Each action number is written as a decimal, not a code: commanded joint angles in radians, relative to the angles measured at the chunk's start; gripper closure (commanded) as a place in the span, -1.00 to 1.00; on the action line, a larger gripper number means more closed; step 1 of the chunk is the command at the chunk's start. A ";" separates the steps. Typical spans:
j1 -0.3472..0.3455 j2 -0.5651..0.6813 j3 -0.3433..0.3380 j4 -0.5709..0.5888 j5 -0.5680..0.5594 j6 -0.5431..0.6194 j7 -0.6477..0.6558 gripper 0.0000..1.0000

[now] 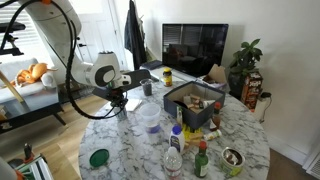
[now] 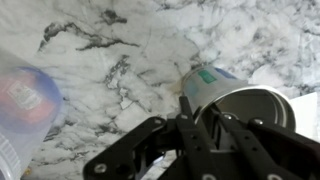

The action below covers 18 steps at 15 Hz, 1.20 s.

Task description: Remove the silver cup from the clear cup and put two red sachets in the clear cup then place the silver cup back in the clear cup.

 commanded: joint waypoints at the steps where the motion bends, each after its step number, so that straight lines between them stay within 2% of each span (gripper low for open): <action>1: -0.022 -0.013 0.030 0.003 0.069 -0.015 -0.078 1.00; 4: -0.054 -0.068 0.061 -0.013 0.120 -0.032 -0.144 0.98; 7: -0.086 -0.177 0.071 -0.051 0.169 -0.052 -0.207 0.98; 9: -0.079 -0.281 0.019 -0.089 0.146 -0.073 -0.179 0.98; 14: -0.124 -0.529 -0.100 -0.205 0.139 -0.061 -0.128 0.98; 18: -0.179 -0.653 -0.177 -0.266 0.112 -0.085 -0.109 0.98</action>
